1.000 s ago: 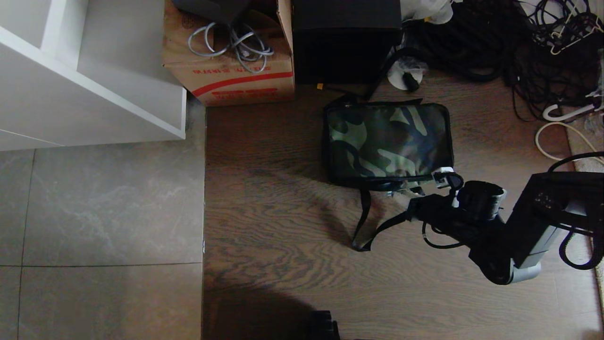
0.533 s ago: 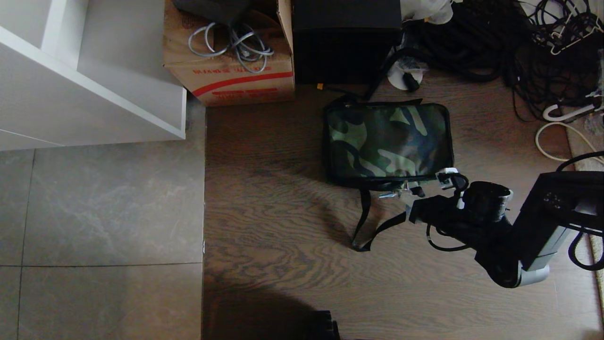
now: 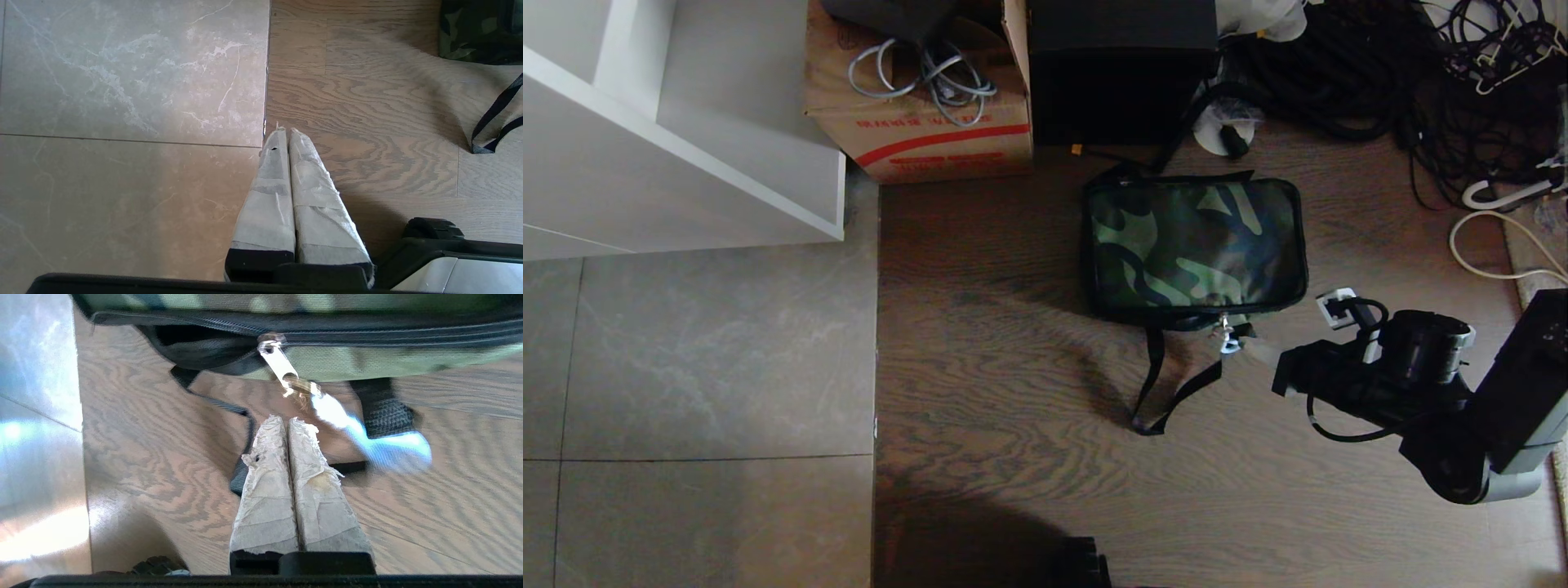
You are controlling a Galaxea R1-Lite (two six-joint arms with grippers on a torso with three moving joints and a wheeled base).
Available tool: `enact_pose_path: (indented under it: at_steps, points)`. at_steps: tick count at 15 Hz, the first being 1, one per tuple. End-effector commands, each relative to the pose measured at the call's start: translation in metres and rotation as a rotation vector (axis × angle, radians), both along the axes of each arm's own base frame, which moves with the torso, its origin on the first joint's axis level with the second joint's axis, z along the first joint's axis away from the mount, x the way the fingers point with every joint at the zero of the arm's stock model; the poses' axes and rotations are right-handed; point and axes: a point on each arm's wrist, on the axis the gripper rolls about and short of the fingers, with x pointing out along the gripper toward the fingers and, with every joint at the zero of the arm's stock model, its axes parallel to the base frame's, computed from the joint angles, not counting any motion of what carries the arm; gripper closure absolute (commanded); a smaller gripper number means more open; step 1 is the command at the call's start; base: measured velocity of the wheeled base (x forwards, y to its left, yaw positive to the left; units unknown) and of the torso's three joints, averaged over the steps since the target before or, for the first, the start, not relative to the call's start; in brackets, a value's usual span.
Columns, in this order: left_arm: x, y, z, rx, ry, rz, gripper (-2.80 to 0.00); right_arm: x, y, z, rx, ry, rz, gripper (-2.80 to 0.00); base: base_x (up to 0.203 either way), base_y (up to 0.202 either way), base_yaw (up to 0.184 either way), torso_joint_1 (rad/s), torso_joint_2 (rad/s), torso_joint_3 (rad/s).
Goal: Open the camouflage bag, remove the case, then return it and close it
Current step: Open the top of the storage box
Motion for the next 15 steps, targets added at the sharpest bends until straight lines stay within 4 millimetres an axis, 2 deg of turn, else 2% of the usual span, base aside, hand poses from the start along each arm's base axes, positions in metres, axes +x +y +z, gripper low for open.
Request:
enact_pose_path:
  at_steps: [1, 6, 7, 8, 12, 15]
  points:
    - [0.001, 0.000, -0.003, -0.001, 0.010, -0.001, 0.00, -0.002, -0.007, 0.007, -0.014, -0.025, -0.012, 0.00, 0.000, 0.000, 0.000, 0.000, 0.00, 0.000]
    - [0.001, 0.000, -0.003, -0.001, 0.011, -0.001, 0.00, -0.003, -0.007, 0.001, -0.033, -0.001, 0.002, 0.00, 0.000, 0.000, 0.000, 0.000, 0.00, 0.000]
    - [0.001, 0.000, -0.003, -0.001, 0.010, 0.001, 0.00, -0.004, -0.005, -0.005, -0.036, 0.014, 0.009, -0.52, 0.000, 0.000, 0.000, 0.000, 0.00, 0.000]
    - [0.001, 0.000, -0.003, -0.001, 0.011, 0.001, 0.00, -0.004, -0.004, -0.006, -0.038, 0.018, 0.013, -2.80, 0.000, 0.000, 0.000, 0.000, 0.00, 0.000]
    - [0.001, 0.000, -0.003, -0.001, 0.010, 0.001, 0.00, -0.004, 0.000, -0.014, -0.037, 0.029, 0.094, -2.80, 0.000, 0.000, 0.000, 0.000, 0.00, 0.000]
    - [0.001, 0.000, -0.003, -0.001, 0.010, 0.001, 0.00, 0.000, 0.003, -0.024, -0.125, -0.026, 0.121, -2.80, 0.000, 0.000, 0.000, 0.000, 0.00, 0.000]
